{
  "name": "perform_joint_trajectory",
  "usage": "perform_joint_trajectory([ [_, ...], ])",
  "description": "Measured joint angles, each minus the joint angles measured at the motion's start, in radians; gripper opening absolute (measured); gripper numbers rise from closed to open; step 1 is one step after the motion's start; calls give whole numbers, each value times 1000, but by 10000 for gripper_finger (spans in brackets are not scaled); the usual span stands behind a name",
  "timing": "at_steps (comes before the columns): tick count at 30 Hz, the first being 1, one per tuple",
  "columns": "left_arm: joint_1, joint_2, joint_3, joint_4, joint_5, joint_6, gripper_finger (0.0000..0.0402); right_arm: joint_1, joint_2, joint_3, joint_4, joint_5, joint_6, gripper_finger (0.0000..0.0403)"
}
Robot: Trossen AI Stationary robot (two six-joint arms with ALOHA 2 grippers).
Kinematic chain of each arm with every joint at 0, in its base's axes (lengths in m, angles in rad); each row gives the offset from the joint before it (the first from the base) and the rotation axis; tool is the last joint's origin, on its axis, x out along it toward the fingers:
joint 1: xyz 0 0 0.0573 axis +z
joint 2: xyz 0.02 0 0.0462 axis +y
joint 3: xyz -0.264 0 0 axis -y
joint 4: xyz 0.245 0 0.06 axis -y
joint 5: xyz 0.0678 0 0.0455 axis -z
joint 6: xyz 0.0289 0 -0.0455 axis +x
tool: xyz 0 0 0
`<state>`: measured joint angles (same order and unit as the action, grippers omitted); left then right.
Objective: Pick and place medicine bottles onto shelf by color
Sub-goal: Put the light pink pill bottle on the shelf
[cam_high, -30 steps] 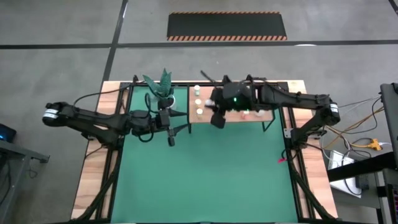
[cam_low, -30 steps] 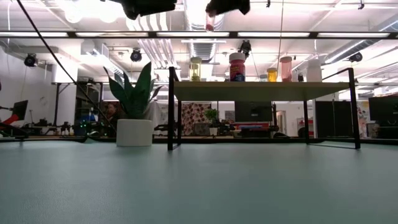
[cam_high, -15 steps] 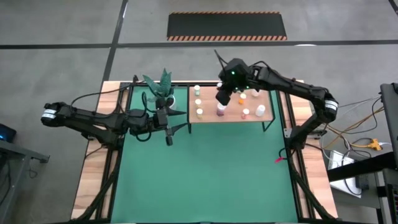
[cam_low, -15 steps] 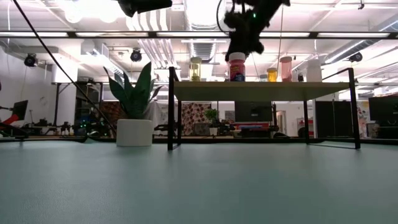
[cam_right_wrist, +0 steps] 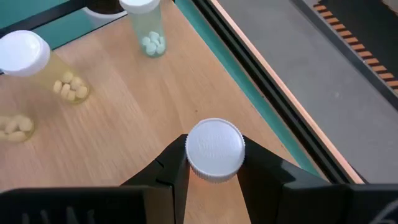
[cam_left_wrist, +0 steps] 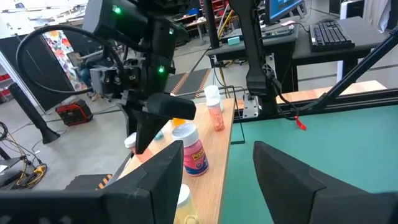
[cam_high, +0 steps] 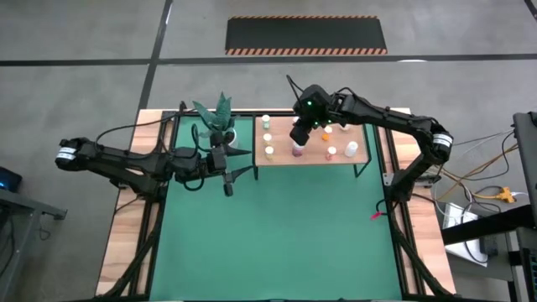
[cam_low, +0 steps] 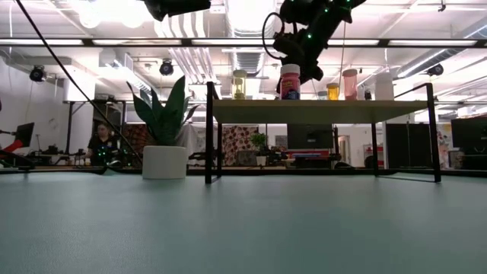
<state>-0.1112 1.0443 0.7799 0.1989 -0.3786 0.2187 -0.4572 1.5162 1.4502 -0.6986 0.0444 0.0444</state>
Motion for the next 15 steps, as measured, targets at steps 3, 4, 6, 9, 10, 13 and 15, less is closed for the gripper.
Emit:
perform_joint_trajectory([
  [3,0,0,0,0,0,0,178,0,0,0,0,0,0,109],
  [4,0,0,0,0,0,0,178,0,1,0,0,0,-1,111],
  [6,0,0,0,0,0,0,178,1,1,0,0,0,0,117],
  [9,0,0,0,0,0,0,178,1,1,0,-1,0,1,126],
  [10,0,0,0,0,0,0,178,1,1,0,-3,0,1,129],
  [13,0,0,0,0,0,0,178,1,1,0,-3,0,1,138],
  [15,0,0,0,0,-1,0,178,1,1,0,-3,0,1,142],
])
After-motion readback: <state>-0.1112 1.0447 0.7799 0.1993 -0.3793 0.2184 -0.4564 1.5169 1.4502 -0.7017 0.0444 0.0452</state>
